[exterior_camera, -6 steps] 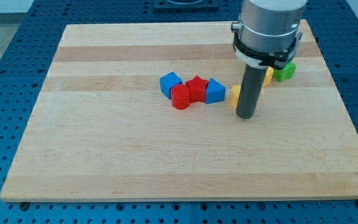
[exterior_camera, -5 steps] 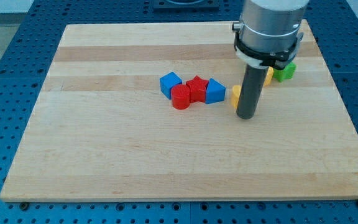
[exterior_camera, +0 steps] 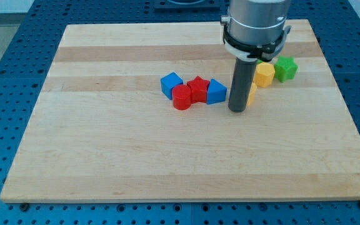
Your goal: Push the yellow heart into the yellow hexagon
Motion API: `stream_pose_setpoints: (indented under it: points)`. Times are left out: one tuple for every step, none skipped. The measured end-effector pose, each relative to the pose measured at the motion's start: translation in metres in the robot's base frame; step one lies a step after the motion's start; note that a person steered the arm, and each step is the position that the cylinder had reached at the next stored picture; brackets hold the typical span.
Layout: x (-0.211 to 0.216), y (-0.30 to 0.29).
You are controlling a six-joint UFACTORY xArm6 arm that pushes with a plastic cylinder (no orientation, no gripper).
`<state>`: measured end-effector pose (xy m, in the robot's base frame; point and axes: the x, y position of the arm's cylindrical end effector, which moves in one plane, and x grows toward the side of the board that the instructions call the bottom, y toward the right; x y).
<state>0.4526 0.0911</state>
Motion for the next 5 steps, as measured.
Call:
stream_pose_setpoints:
  points:
    - [-0.004,0.0]
    - [-0.008,0.0]
    - [-0.019,0.011]
    - [-0.031,0.032]
    - [-0.038,0.04]
